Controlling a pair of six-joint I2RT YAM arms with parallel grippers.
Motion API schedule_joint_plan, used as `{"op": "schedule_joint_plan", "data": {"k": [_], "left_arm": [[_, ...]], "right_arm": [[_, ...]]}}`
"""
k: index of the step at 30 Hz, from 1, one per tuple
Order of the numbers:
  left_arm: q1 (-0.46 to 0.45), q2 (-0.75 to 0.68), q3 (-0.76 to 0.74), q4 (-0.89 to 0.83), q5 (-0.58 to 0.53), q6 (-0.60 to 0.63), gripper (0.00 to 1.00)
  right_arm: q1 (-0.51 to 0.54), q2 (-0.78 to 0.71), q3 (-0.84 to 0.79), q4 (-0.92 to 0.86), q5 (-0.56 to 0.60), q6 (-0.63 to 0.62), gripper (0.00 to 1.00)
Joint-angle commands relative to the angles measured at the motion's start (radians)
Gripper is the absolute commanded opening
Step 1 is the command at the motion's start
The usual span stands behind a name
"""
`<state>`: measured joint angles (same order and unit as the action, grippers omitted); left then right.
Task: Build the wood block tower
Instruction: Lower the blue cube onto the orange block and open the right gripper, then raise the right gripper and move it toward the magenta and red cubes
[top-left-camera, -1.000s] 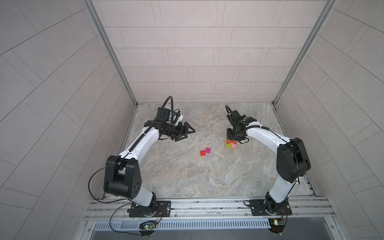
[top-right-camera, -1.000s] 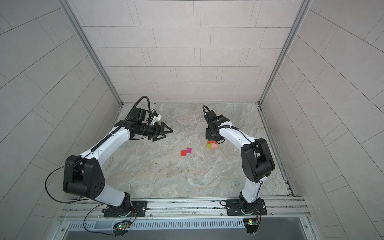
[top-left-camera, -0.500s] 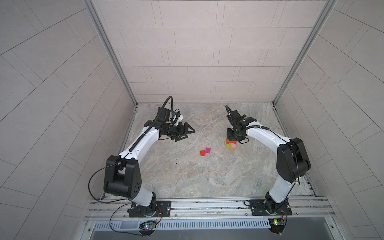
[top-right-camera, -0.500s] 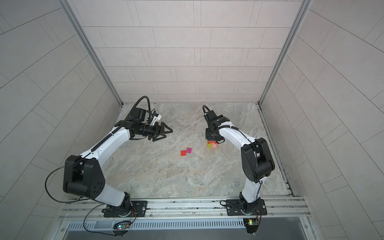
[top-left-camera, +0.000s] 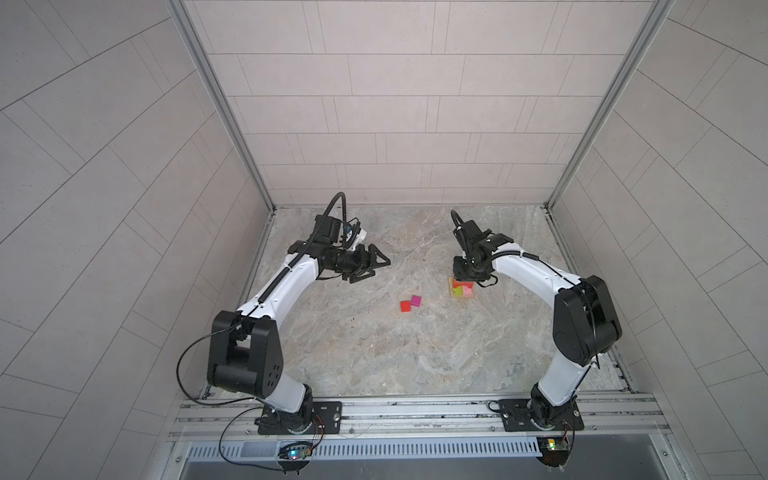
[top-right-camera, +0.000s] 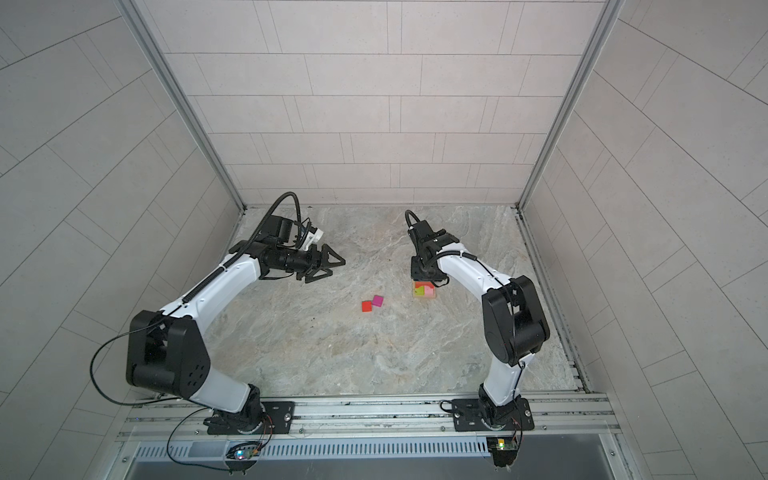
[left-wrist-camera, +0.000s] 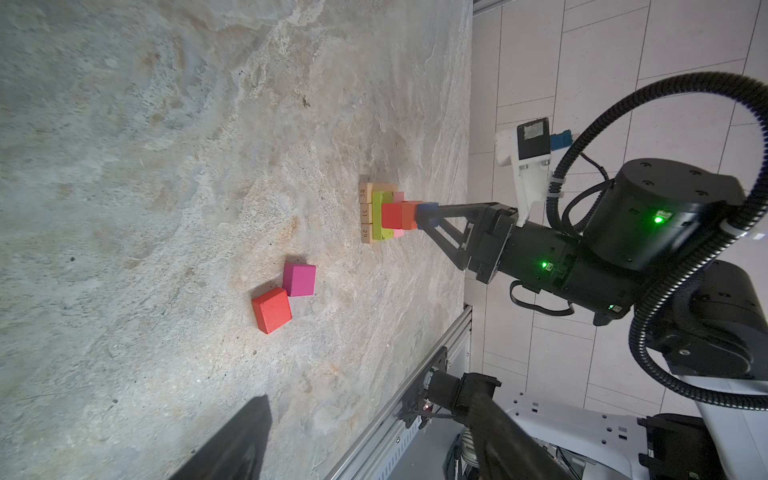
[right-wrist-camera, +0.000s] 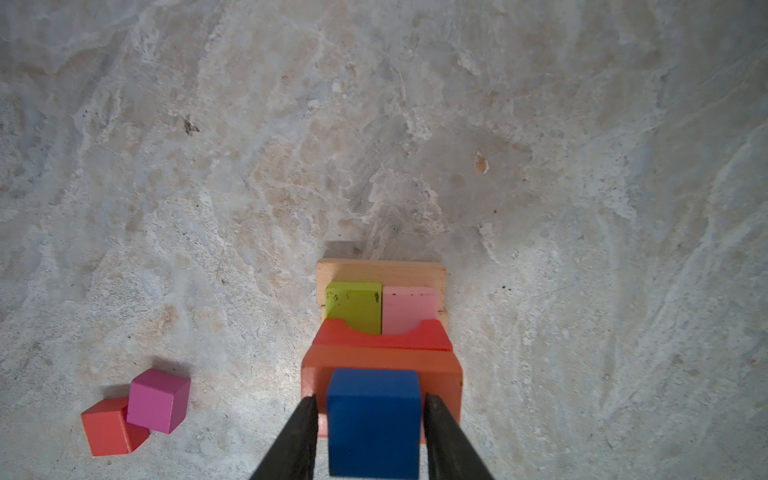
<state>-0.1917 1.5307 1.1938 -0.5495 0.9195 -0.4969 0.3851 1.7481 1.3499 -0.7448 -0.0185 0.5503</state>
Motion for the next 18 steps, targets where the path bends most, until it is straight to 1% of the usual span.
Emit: {"op": "schedule_joint_plan", "data": {"k": [1,5,10,18], "left_arm": [[0.008,-0.020,-0.008,0.006,0.009,0.012,0.82],[0.007,-0.022,-0.008,0.006,0.010,0.011,0.82],[0.009,-0.023,-0.010,0.005,0.007,0.009,0.82],[0.013,-0.025,-0.012,0.004,0.007,0.007,0.82]], "right_arm": [[-0.005,-0.053,0.015,-0.013,0.005,-0.008,0.43],[-0.005,-0.091,0.016,-0.009,-0.016,-0.021,0.45],[0.004,-0.134,0.017,-0.007,-0.063,-0.065,0.45],[0.060,-0.168,0.014,-0.013,-0.109,-0.145,0.46]]}}
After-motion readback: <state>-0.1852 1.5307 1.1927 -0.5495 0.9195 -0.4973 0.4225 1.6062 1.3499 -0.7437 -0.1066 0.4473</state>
